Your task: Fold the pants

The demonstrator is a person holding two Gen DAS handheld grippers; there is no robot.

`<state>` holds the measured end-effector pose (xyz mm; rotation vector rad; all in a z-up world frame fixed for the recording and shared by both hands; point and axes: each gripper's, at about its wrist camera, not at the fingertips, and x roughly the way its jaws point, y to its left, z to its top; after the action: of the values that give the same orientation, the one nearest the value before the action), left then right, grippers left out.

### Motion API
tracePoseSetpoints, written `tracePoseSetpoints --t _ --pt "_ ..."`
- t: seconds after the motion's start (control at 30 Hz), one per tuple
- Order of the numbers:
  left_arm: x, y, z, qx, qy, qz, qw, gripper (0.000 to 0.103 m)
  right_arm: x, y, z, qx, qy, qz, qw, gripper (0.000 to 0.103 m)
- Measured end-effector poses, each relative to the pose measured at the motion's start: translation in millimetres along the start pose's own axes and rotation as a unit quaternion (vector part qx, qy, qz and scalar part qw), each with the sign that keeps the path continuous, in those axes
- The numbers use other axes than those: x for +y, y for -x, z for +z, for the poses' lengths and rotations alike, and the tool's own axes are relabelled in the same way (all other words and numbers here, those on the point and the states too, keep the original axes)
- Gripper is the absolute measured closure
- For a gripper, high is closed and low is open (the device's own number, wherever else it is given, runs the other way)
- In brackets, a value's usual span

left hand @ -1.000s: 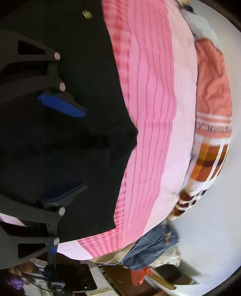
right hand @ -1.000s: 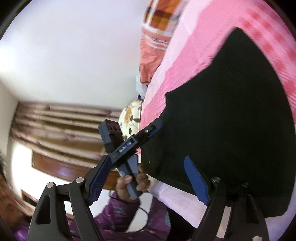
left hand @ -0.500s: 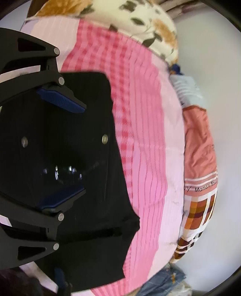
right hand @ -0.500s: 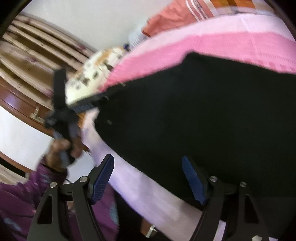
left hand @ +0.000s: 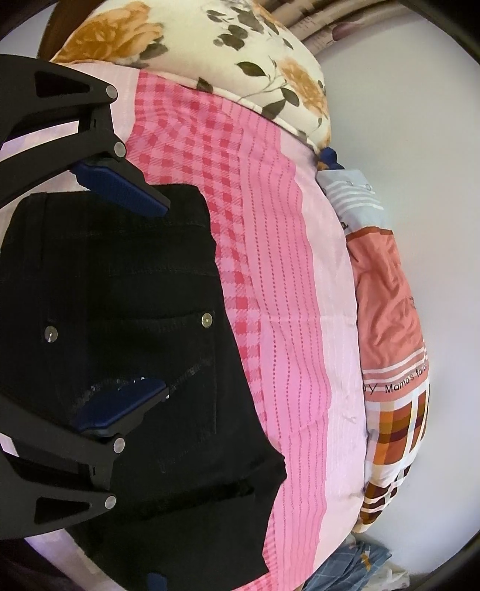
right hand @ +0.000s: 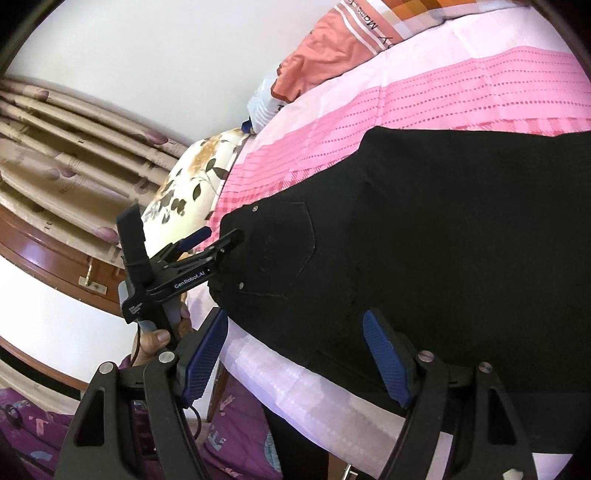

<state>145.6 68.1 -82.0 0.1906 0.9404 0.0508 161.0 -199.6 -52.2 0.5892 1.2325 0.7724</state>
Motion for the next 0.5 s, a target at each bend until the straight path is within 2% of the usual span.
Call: tracePoseSetpoints --t 0.37,0.5 --pt "19 -12 -6 0.011 0.010 0.006 0.9999 0.013 1 -8 -1 0.017 -0.014 -0.005 1.000 0.029" --pt "43 -19 -11 0.021 0.021 -0.023 0.9993 0.013 -2 -10 -1 0.022 -0.021 -0.007 1.000 0.029"
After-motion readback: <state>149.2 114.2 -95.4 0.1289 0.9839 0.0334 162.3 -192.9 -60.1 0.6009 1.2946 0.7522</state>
